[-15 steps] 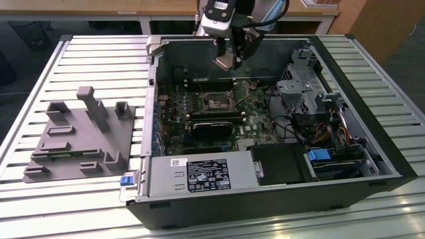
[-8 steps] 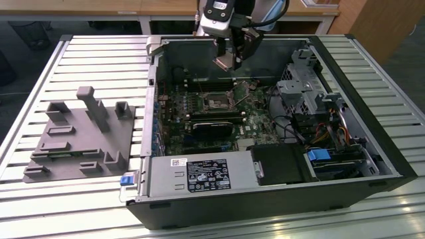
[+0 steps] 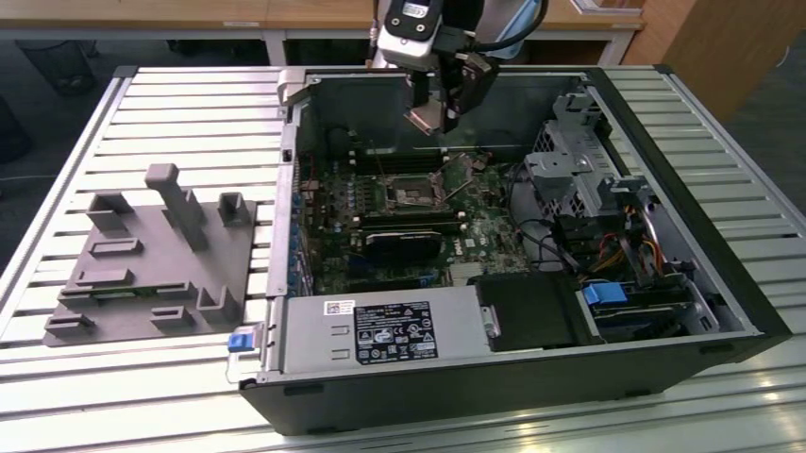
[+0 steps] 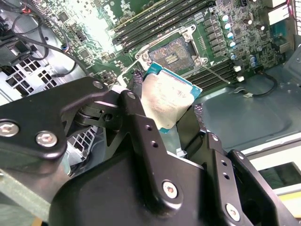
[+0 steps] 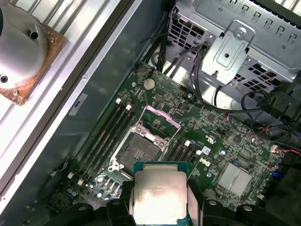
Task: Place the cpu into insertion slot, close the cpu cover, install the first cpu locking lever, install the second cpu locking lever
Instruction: 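Place the cpu into insertion slot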
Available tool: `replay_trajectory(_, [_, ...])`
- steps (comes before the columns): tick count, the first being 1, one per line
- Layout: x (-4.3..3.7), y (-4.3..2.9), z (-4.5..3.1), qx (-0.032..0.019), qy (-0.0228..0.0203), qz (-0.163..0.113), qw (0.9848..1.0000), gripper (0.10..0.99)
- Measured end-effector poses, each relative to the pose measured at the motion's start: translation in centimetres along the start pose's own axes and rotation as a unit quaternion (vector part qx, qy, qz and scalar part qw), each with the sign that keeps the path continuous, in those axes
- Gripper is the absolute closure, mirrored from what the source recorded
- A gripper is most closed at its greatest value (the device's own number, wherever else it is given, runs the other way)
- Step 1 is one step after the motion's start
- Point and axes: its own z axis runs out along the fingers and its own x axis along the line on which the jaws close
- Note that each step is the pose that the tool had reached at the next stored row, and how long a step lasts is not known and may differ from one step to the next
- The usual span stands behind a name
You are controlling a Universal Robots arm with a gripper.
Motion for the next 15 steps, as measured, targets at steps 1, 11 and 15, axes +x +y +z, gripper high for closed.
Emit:
replay_trajectory(1, [0.00, 0.00, 0.00, -0.0001, -0.0001, 0.001, 1.0000, 0.549])
replay_trajectory(11, [0.00, 0.00, 0.02, -0.0003, -0.0013, 0.014, 0.9999, 0.549])
replay_trajectory(15, [0.00, 0.00, 0.02, -0.0004, -0.0017, 0.019, 0.9998, 0.549])
